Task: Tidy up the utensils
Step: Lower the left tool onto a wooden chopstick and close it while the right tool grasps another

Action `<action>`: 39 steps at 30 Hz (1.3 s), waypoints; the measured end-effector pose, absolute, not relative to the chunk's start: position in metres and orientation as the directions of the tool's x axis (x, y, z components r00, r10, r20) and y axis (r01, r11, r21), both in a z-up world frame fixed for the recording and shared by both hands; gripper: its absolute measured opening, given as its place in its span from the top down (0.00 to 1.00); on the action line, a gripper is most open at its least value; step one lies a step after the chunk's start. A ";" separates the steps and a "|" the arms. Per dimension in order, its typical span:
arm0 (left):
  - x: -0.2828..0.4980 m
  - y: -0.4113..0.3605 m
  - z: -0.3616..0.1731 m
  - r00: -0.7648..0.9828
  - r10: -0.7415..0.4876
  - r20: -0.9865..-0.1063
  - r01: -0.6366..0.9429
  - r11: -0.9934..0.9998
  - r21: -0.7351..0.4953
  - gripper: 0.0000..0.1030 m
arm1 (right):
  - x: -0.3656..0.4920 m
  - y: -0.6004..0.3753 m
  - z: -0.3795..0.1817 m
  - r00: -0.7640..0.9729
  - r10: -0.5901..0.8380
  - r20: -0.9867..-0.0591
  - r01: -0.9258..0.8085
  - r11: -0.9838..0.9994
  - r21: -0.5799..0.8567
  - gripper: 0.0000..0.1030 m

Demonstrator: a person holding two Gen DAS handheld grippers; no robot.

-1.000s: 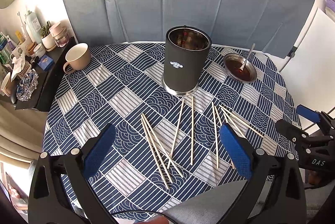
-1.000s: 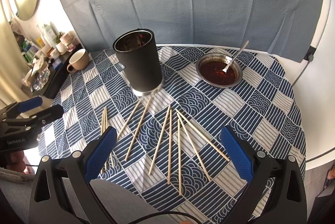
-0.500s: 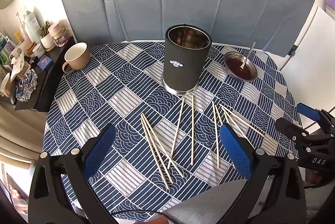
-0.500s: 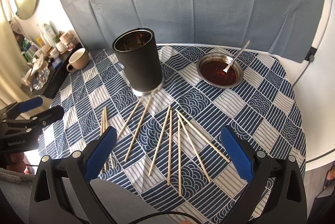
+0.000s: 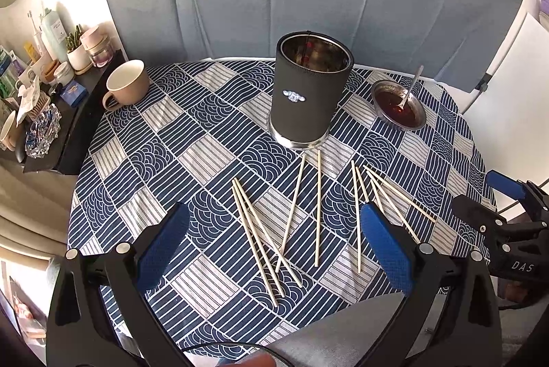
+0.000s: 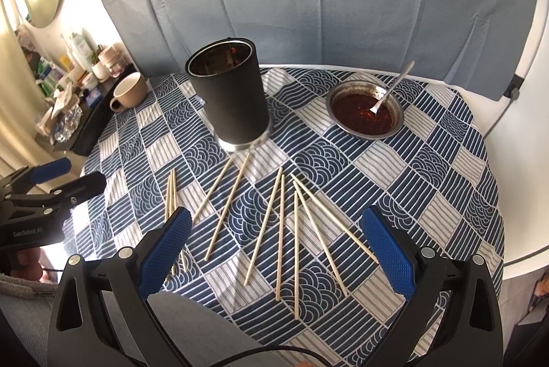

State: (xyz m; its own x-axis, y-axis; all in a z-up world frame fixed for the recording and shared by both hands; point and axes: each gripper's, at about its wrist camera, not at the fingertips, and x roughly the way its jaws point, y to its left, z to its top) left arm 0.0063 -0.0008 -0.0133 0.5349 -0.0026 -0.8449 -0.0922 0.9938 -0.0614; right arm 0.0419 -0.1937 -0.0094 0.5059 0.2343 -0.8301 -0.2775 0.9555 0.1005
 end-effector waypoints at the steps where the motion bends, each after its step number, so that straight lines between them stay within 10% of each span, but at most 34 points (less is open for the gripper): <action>1: 0.007 0.000 -0.014 0.531 -0.003 -0.848 -0.095 0.994 -0.063 0.06 | 0.042 -0.193 -0.010 0.504 0.234 -0.831 -0.279 0.955 0.100 0.07; 39: 0.061 -0.004 -0.118 0.279 -0.024 -0.960 0.005 1.000 -0.023 0.06 | 0.076 -0.189 -0.104 0.304 0.171 -0.937 -0.322 0.944 0.068 0.09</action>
State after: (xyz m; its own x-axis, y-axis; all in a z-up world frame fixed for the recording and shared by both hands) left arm 0.0611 -0.0036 -0.1181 0.2794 -0.0235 -0.9599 0.0052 0.9997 -0.0230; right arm 0.0761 -0.1889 -0.1038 0.3042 0.1715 -0.9371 -0.3218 0.9443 0.0683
